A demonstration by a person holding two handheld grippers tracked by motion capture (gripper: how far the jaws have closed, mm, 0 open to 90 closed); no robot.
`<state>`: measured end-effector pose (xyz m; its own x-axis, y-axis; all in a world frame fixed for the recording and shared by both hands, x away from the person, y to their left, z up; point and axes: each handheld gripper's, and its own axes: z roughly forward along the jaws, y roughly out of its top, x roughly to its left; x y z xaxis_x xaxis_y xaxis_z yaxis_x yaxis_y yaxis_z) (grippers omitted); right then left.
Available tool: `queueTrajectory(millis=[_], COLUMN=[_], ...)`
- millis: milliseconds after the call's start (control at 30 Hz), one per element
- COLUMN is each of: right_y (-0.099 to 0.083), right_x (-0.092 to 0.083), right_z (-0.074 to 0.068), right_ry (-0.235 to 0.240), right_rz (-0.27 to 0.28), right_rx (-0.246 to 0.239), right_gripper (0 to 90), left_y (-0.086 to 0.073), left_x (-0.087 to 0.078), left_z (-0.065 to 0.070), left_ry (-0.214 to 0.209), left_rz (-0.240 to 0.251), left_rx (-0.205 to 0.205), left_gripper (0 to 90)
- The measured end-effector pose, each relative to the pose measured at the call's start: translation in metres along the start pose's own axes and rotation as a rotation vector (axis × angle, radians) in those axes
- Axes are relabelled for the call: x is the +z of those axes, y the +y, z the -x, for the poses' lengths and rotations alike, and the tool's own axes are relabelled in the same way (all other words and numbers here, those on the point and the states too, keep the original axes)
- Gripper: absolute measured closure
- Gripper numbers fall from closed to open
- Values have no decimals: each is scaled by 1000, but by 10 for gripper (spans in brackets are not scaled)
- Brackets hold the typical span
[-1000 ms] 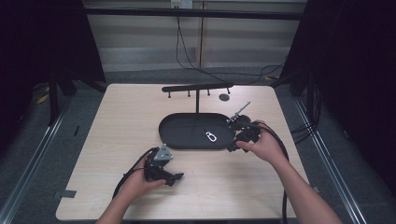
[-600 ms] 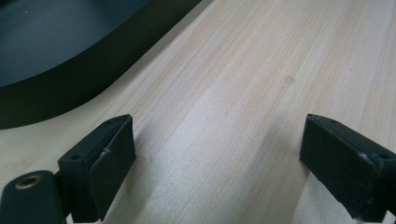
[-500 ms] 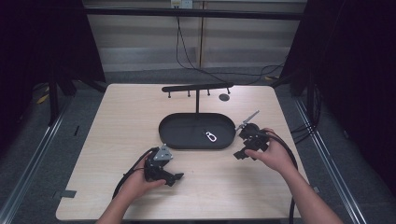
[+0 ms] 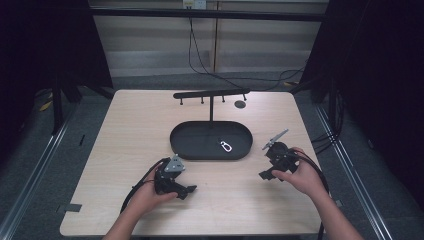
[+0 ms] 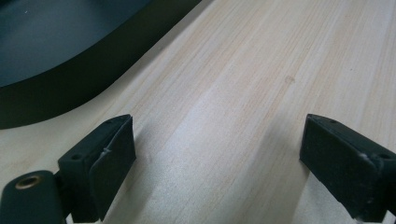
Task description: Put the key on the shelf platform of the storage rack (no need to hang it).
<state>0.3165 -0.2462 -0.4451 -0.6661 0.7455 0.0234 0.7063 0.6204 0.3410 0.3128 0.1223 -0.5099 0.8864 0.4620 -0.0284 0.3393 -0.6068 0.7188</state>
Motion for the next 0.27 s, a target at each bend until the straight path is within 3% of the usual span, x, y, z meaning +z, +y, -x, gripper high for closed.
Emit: queueTrajectory(millis=[100,267], right_y=[-11,-15], right_x=[4,4], right_z=[1,2], right_ry=[4,6], right_rz=[14,24], right_rx=[22,37], right_gripper=[303,307], left_y=[0,0], left_x=[0,0], left_z=[0,0], left_ry=[0,0], left_rz=[0,0], left_rx=[0,0], left_gripper=[100,100])
